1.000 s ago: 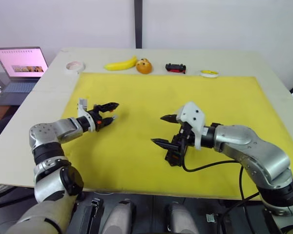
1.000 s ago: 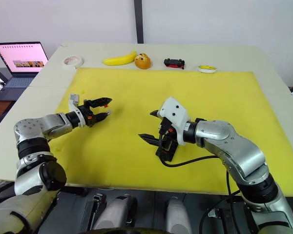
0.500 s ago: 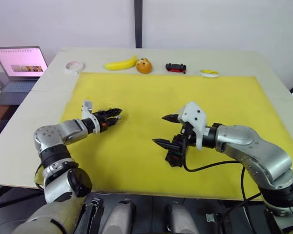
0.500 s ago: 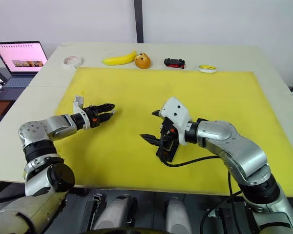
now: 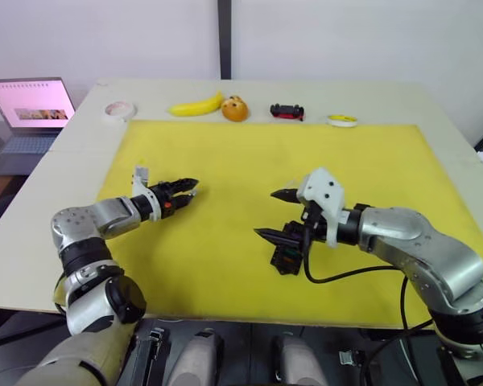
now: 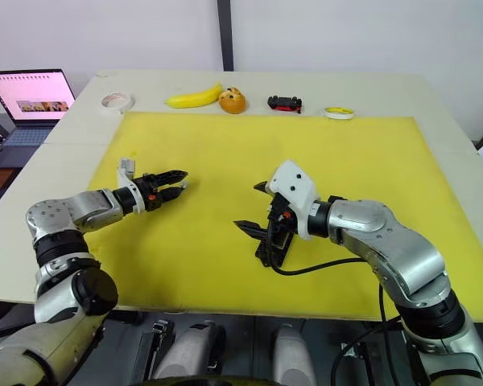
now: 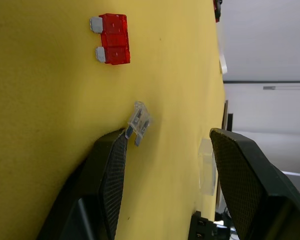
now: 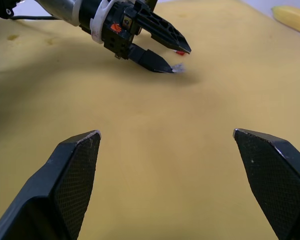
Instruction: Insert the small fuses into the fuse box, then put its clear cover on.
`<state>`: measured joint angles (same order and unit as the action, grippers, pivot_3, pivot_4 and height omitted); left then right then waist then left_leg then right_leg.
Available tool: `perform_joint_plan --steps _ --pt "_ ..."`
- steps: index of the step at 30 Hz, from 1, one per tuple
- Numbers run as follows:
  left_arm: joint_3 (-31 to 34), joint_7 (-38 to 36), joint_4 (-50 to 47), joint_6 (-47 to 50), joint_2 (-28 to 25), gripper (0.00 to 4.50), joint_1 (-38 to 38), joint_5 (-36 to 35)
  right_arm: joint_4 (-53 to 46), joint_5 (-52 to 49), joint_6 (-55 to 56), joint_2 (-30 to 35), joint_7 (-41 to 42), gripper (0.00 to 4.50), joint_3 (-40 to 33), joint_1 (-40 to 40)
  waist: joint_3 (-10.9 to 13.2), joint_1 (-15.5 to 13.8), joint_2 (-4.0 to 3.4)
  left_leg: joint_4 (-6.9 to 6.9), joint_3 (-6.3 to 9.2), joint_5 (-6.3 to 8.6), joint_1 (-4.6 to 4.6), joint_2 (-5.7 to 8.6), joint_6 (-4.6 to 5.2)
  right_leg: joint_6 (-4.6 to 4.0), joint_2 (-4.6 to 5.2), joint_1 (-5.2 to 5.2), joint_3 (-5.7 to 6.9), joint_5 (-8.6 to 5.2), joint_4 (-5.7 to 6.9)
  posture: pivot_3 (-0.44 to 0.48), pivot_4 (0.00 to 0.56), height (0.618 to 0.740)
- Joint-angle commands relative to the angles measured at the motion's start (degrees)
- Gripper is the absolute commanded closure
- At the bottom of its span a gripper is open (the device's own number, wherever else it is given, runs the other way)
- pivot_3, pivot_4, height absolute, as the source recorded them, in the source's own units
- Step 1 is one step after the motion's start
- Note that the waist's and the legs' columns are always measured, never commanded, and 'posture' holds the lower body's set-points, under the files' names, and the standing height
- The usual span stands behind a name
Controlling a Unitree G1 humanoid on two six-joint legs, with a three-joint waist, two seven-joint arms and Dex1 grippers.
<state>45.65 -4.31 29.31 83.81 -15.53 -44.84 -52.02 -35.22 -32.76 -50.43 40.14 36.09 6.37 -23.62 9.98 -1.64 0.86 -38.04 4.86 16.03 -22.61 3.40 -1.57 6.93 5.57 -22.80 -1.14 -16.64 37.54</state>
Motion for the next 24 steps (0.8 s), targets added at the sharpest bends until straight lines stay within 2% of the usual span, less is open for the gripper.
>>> perform_joint_plan --steps 1,17,20,23,24 --pt "-1.25 -0.43 1.14 -0.99 -0.16 1.72 1.44 1.03 -2.26 -0.24 0.43 0.67 0.20 0.00 -1.96 -0.37 0.00 0.23 0.00 0.00 0.00 0.00 0.00 0.00 0.00 0.00 0.00 0.00 0.00 0.00 0.00 0.000 0.150 0.740" --pt "-0.46 1.36 1.93 -4.99 1.41 1.72 1.21 0.61 -1.83 -0.23 0.36 1.67 0.64 0.00 -2.35 -0.84 -0.01 0.87 -0.02 0.02 0.03 0.05 0.10 -0.01 0.09 0.01 0.01 0.09 0.01 0.01 0.02 0.000 0.150 0.740" --pt "-0.34 1.69 2.39 -5.16 1.21 2.64 0.88 0.47 -1.85 -0.36 0.33 1.78 0.67 0.00 -2.37 -0.86 -0.01 0.89 -0.02 0.02 0.02 0.06 0.10 -0.01 0.10 0.02 0.00 0.09 0.01 0.01 0.02 0.000 0.150 0.740" --pt "-0.66 1.86 2.66 -5.17 0.97 4.10 0.83 0.38 -1.87 -0.41 0.31 1.85 0.74 0.00 -2.41 -0.86 -0.01 0.97 -0.02 0.02 0.02 0.05 0.10 -0.01 0.09 0.02 0.00 0.07 0.01 0.01 0.02 0.000 0.150 0.740" --pt "-0.74 1.92 2.75 -5.17 0.92 4.10 0.83 0.42 -1.88 -0.41 0.30 1.88 0.75 0.00 -2.43 -0.85 -0.01 1.00 -0.02 0.04 0.02 0.05 0.10 -0.02 0.09 0.02 0.00 0.07 0.01 0.01 0.02 0.000 0.150 0.740"
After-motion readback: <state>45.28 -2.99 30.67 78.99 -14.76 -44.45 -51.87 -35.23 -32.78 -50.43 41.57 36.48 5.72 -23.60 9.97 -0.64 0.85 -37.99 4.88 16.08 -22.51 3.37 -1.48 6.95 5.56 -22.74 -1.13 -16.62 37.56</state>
